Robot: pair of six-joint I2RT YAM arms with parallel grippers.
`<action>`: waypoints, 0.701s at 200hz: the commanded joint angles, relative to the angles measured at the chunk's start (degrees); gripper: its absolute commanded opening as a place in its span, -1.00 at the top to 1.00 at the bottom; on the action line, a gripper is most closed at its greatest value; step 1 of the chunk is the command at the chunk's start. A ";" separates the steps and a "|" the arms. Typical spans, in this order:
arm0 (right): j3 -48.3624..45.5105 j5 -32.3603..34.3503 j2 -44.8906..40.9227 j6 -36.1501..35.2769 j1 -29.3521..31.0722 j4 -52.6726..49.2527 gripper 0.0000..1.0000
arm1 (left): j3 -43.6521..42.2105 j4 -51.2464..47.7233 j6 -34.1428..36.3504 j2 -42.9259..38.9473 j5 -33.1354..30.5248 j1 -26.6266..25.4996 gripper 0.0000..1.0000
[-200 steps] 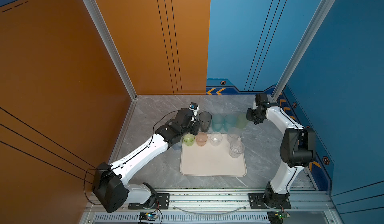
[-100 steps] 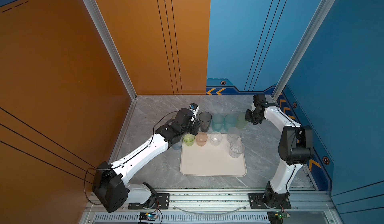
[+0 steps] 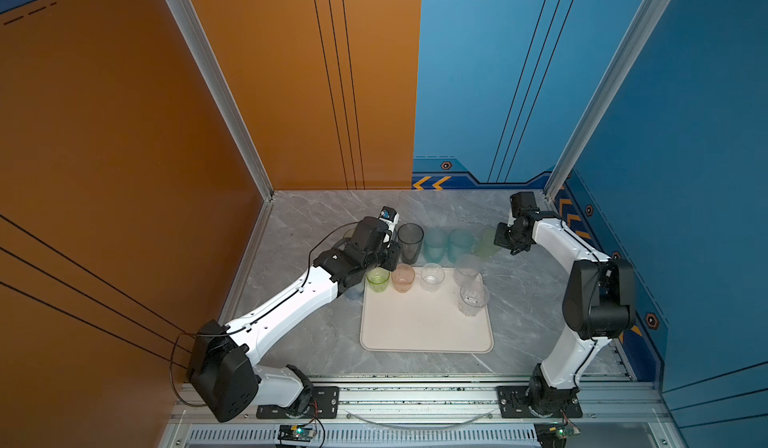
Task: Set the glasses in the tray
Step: 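Lift the green cup with the right gripper and carry it over the tray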
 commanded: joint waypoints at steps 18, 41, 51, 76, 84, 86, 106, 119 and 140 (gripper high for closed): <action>-4.17 3.66 -14.12 -0.62 -1.63 2.96 1.00 | 1.39 -1.53 0.03 2.13 -0.70 -1.59 0.52; -6.42 2.26 -23.23 -1.08 -1.01 3.07 1.00 | 1.80 -1.55 -0.05 2.76 -0.88 -1.90 0.52; -7.08 0.43 -27.18 -1.51 -0.35 2.53 1.00 | 1.91 -1.47 -0.13 2.86 -0.67 -1.90 0.52; -7.18 -2.85 -35.41 -3.53 5.56 -1.08 1.00 | 2.45 -1.47 -0.32 2.78 -0.13 -1.84 0.52; -6.49 -2.61 -37.21 -4.50 8.58 -3.17 1.00 | 2.74 -1.47 -0.40 2.69 0.08 -1.75 0.52; -6.33 -2.43 -37.64 -4.68 9.38 -3.82 1.00 | 2.86 -1.47 -0.40 2.69 0.15 -1.73 0.52; -4.62 1.43 -40.43 -6.44 18.49 -8.93 1.00 | 3.96 -1.55 -0.48 2.78 0.95 -1.34 0.52; -3.92 3.74 -41.09 -6.97 24.08 -11.87 1.00 | 4.88 -1.81 -0.49 3.03 1.38 -1.12 0.52; -3.93 5.88 -40.56 -7.31 32.17 -15.50 1.00 | 6.20 -1.82 -0.75 3.28 2.26 -0.94 0.52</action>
